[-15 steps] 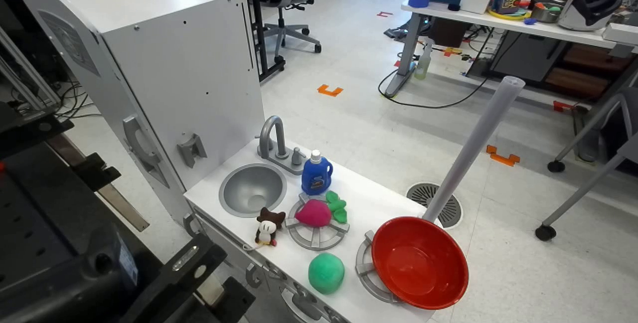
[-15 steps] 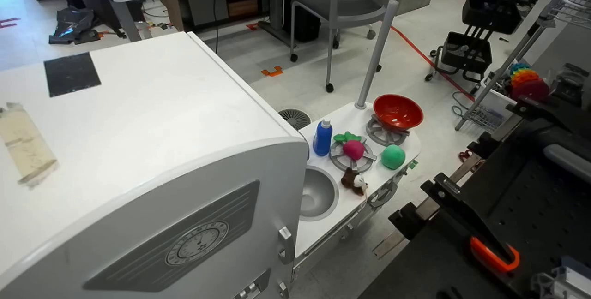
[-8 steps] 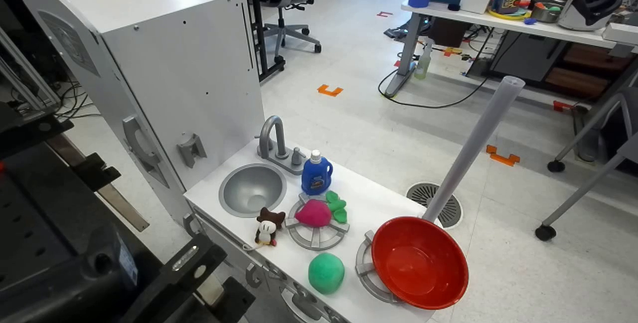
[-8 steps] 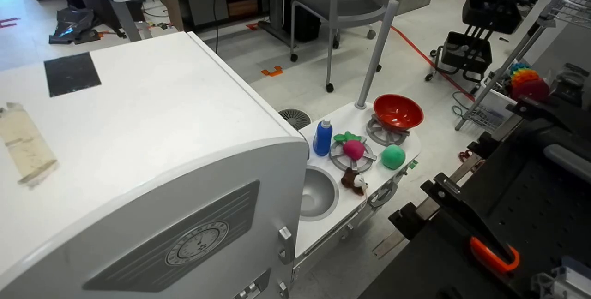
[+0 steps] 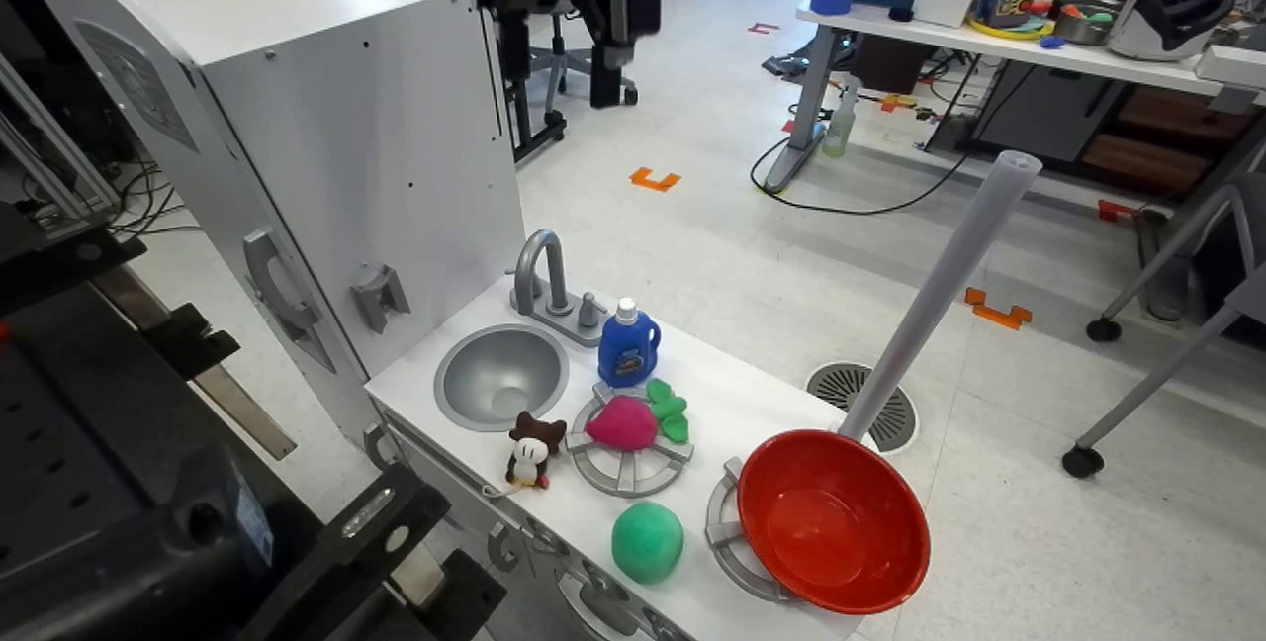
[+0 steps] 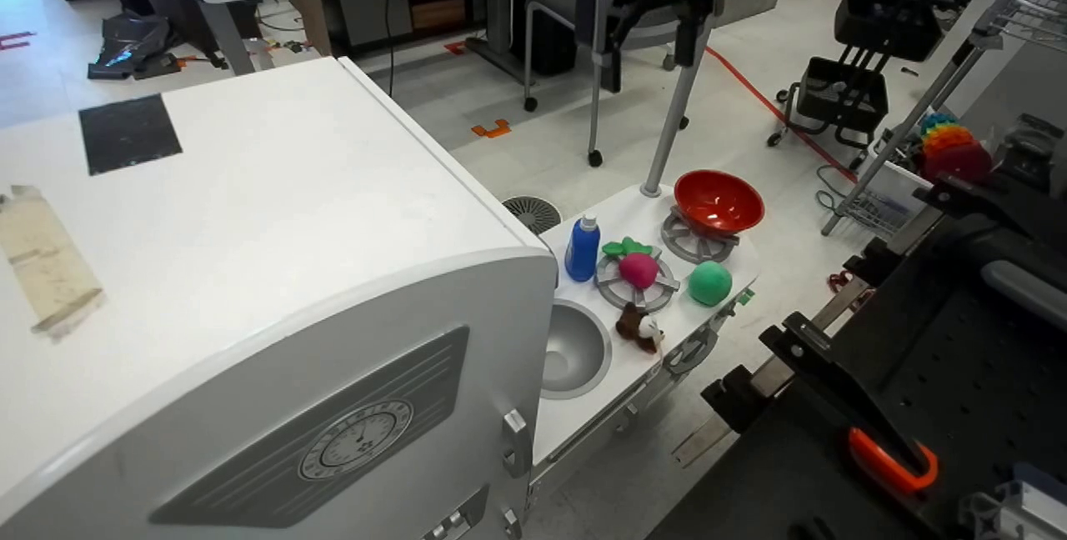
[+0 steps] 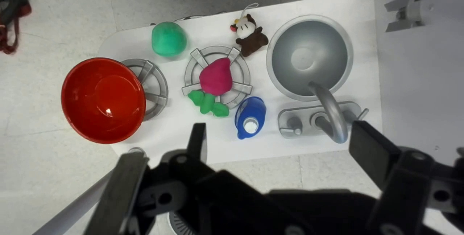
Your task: Move the blue bottle to the right
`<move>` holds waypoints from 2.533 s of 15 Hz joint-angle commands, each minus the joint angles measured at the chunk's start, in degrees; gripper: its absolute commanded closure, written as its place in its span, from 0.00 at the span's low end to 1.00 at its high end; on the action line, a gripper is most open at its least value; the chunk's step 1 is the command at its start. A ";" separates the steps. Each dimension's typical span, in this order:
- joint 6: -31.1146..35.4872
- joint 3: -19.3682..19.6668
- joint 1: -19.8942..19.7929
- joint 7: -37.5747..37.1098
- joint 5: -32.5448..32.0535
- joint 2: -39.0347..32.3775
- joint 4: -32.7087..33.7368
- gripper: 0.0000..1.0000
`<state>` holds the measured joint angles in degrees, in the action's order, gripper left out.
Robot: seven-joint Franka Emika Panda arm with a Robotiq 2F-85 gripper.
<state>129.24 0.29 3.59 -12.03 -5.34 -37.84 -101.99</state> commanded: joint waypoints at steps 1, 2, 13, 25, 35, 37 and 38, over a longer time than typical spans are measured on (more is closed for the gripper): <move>-0.88 2.72 1.34 -3.02 -0.05 -12.97 12.34 0.00; -0.25 3.10 1.22 -3.48 0.32 -15.92 14.75 0.00; 0.70 5.31 1.48 -8.44 1.81 -41.50 40.37 0.00; 1.80 5.31 3.72 -12.03 1.75 -48.00 47.05 0.50; 1.28 6.36 3.61 -11.73 1.34 -47.26 48.45 0.93; 1.36 6.55 2.76 -10.77 1.34 -47.23 50.00 0.93; 1.55 6.75 2.36 -10.59 1.30 -47.18 50.61 0.93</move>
<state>130.70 6.26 6.82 -23.78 -4.23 -85.02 -53.86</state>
